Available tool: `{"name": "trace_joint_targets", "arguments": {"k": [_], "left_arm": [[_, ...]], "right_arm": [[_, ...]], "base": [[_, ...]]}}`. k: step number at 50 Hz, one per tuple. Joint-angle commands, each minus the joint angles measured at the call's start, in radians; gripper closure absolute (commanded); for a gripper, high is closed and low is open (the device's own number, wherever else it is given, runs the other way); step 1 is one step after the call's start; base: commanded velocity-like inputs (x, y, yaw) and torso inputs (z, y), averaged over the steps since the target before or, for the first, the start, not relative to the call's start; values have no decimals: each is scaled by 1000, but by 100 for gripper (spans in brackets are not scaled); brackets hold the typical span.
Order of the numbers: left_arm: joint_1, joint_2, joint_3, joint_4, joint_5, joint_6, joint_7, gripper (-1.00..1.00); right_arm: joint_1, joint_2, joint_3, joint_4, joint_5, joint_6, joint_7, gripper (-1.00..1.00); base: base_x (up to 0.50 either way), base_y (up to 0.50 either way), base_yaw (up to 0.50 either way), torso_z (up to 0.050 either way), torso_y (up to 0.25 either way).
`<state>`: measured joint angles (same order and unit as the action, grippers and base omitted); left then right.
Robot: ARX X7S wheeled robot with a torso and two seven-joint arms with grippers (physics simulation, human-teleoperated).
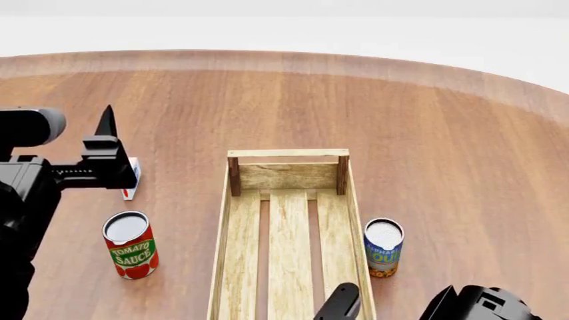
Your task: Pick up the butter and put it in the tray.
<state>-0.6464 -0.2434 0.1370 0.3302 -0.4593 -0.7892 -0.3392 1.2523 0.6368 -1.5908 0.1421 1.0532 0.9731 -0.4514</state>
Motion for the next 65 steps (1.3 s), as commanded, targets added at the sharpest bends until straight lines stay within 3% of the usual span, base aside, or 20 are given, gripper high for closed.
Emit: {"name": "trace_joint_targets", "arguments": {"k": [1, 26, 27, 50, 65], "left_arm": [[7, -4, 3, 6, -7, 4, -1, -100], [23, -15, 9, 23, -22, 12, -7, -100], [24, -15, 10, 22, -22, 13, -7, -100], [28, -23, 18, 23, -28, 23, -14, -100], [17, -25, 13, 6, -36, 28, -19, -100]], "right_arm": [[-14, -8, -6, 22, -5, -6, -3, -100], [-37, -34, -24, 78, -32, -26, -20, -100], [-35, -29, -24, 65, -36, -30, -16, 100], [-21, -19, -17, 15, -27, -18, 7, 100], [71, 71, 102, -248, 240, 163, 165, 100]], "base": [[0, 0, 0, 0, 0], [0, 0, 0, 0, 0], [0, 0, 0, 0, 0], [0, 0, 0, 0, 0], [0, 0, 0, 0, 0]]}}
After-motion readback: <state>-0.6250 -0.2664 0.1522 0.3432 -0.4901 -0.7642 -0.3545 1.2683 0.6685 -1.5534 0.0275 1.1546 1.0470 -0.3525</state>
